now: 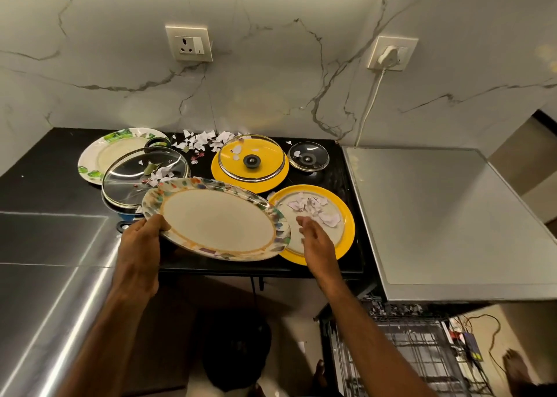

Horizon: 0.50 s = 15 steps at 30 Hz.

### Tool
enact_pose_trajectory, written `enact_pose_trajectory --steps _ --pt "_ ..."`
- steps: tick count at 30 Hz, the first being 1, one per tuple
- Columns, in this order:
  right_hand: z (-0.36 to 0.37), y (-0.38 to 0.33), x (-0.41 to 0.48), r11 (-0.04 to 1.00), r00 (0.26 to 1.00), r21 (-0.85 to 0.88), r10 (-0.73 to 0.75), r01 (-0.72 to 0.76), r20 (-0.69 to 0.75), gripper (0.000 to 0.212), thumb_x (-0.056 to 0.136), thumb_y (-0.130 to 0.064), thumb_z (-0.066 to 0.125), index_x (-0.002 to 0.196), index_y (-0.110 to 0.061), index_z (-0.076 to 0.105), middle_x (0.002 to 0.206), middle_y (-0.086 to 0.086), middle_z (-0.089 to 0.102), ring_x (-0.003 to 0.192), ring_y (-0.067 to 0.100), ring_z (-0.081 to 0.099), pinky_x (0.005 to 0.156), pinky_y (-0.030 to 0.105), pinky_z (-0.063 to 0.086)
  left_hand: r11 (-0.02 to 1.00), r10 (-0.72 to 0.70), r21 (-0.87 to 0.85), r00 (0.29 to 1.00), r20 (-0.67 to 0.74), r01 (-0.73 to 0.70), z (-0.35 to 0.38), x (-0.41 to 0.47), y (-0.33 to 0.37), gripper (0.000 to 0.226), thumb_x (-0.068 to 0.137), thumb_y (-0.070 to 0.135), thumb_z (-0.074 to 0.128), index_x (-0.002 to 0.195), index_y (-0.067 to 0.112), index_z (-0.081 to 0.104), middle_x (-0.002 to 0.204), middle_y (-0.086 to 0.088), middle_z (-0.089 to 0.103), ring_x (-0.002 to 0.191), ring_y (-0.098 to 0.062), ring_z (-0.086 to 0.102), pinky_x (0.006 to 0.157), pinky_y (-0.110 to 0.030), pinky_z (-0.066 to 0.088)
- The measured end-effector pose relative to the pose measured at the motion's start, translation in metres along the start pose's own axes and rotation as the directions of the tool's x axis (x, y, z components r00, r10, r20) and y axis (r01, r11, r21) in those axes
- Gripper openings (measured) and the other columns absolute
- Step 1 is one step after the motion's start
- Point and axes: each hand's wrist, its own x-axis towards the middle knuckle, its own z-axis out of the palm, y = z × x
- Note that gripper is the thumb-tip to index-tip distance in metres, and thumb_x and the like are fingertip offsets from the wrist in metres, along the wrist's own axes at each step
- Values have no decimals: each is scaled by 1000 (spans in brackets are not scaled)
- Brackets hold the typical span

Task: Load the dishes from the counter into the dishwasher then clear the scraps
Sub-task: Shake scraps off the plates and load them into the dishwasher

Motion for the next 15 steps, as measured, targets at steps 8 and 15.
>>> enact_pose_trajectory --steps 8,15 --pt "4 -29 -4 890 955 357 229 -284 188 24 102 -16 57 122 -11 70 92 2 80 74 14 75 54 28 58 998 17 -53 999 38 -15 13 -11 -2 19 90 12 49 97 0 63 72 -8 69 63 -22 66 57 -31 54" --pt "-19 -34 1 836 911 362 371 -412 179 19 101 -5 49 108 -6 66 67 5 74 54 13 67 44 20 52 992 -123 5 981 153 124 36 -11 13 19 95 12 49 108 6 62 94 -9 71 84 -20 70 53 -24 55"
